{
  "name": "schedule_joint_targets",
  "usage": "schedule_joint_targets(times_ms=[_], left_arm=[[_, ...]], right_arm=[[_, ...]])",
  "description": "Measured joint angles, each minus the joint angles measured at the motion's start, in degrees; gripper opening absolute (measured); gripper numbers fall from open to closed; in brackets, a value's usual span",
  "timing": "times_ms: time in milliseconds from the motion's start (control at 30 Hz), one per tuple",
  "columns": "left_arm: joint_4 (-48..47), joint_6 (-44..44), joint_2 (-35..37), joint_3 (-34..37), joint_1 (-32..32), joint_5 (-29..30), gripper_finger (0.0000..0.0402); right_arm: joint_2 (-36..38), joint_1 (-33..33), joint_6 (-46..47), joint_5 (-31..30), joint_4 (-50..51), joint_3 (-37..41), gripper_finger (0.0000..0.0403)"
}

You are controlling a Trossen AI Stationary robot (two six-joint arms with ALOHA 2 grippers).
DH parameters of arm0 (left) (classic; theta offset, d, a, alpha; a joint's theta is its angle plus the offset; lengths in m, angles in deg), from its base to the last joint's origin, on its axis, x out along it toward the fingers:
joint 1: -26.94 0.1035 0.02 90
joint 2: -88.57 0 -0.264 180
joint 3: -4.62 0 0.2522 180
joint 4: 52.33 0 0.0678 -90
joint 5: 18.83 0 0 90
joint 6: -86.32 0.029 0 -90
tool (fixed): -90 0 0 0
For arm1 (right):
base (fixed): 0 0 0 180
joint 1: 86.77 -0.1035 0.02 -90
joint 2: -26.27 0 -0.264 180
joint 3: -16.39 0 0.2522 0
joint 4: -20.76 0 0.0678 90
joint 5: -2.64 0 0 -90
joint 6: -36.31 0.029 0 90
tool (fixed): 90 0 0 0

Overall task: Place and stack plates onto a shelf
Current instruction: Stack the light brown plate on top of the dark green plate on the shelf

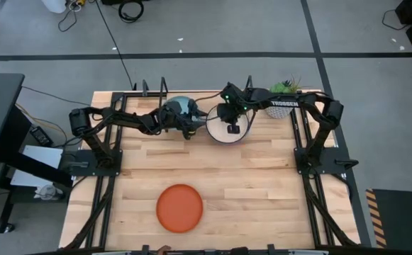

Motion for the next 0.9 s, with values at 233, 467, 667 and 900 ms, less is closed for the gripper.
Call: schedule_joint_targets(times_ms=[233,467,667,900], left_arm=[[-0.55,2.60,-0.02,0.01,-0.20,0.90,0.0258],[0.14,-6.32,0.09,0.09,-0.77,0.88,0.0254],[-2.14,-5.64,0.09,0.09,-1.93,-0.56,0.0234],[-0.41,-7.07,0.09,0.09,-2.64,-0.25,0.0227]], right_arm=[[-0.02,1.31,0.04,1.39,-2.91,0.00,0.0054],[-0.02,4.41,2.23,-3.86,-5.10,0.00,0.0054],[-0.02,5.74,5.73,-7.96,-7.65,0.00,0.0054],[0.00,6.39,8.62,-16.22,-9.04,0.00,0.0054]])
